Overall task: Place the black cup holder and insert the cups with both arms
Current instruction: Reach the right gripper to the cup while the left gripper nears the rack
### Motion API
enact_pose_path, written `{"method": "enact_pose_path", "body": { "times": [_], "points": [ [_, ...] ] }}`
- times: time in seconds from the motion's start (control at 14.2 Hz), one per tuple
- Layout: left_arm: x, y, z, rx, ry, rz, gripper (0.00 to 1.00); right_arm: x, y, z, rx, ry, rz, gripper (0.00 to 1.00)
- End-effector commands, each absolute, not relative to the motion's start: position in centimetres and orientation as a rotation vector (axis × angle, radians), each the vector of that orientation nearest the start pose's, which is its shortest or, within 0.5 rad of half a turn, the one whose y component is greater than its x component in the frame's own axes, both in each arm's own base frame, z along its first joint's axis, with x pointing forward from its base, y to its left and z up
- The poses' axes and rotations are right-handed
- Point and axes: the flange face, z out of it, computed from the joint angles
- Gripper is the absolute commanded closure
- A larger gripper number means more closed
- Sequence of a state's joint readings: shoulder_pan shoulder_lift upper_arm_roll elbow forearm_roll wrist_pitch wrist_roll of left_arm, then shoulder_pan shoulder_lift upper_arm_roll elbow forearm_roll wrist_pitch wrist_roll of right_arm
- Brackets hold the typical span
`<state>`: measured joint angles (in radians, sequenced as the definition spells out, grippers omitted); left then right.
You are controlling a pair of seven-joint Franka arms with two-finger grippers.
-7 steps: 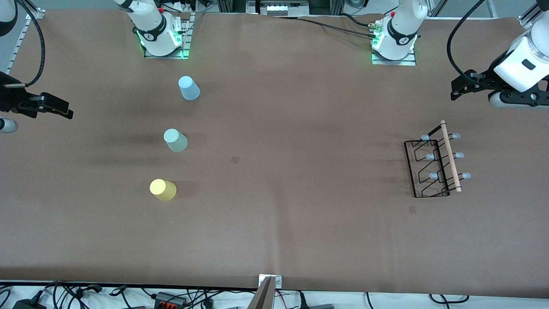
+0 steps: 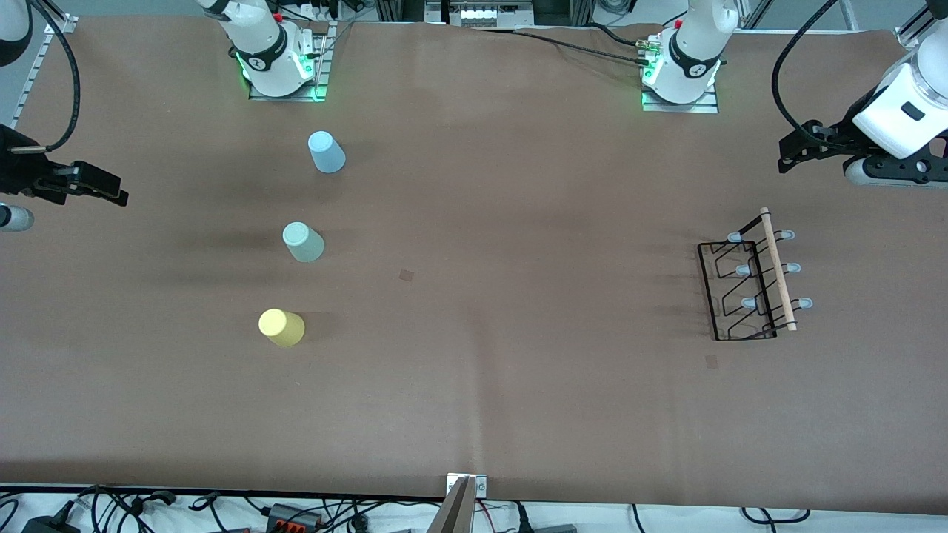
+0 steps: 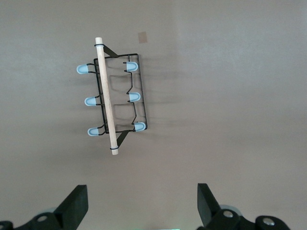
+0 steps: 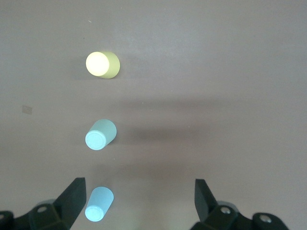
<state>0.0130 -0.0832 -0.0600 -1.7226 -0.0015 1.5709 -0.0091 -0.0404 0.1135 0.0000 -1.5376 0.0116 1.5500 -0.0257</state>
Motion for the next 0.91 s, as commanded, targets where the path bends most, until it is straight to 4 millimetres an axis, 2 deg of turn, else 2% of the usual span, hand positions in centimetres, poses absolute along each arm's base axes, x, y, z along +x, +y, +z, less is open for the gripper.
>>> {"method": "enact_pose_path", "body": {
  "times": [0.0,0.07,0.21,0.35,0.49,0.63,0.7,0.84],
  "points": [
    [52.6,-2.6,60.4,-3.138,0.086,0.113,0.00,58.2,-2.0,55.1,-3.109,-0.008,0.244,0.00],
    [52.7,-2.6,60.3,-3.138,0.086,0.116,0.00,57.9,-2.0,54.0,-3.100,-0.003,0.282,0.00],
    [52.7,-2.6,60.2,-3.140,0.086,0.121,0.00,57.7,-1.8,53.0,-3.098,-0.002,0.304,0.00],
    [53.0,-2.6,59.7,-3.140,0.081,0.138,0.00,58.0,-1.5,51.0,-3.099,0.013,0.268,0.00],
    [53.0,-2.7,59.0,-3.145,0.064,0.181,0.00,58.1,0.0,48.9,-3.104,-0.022,0.238,0.00],
    [52.6,-2.7,59.0,-3.144,0.067,0.232,0.00,57.8,1.5,46.6,-3.113,0.039,0.231,0.00],
    [52.7,-2.8,59.3,-3.143,0.070,0.240,0.00,57.4,2.3,45.4,-3.123,0.054,0.224,0.00],
    [53.7,-2.4,58.2,-3.144,0.073,0.269,0.00,55.9,2.6,42.7,-3.126,0.074,0.177,0.00]
  ]
}}
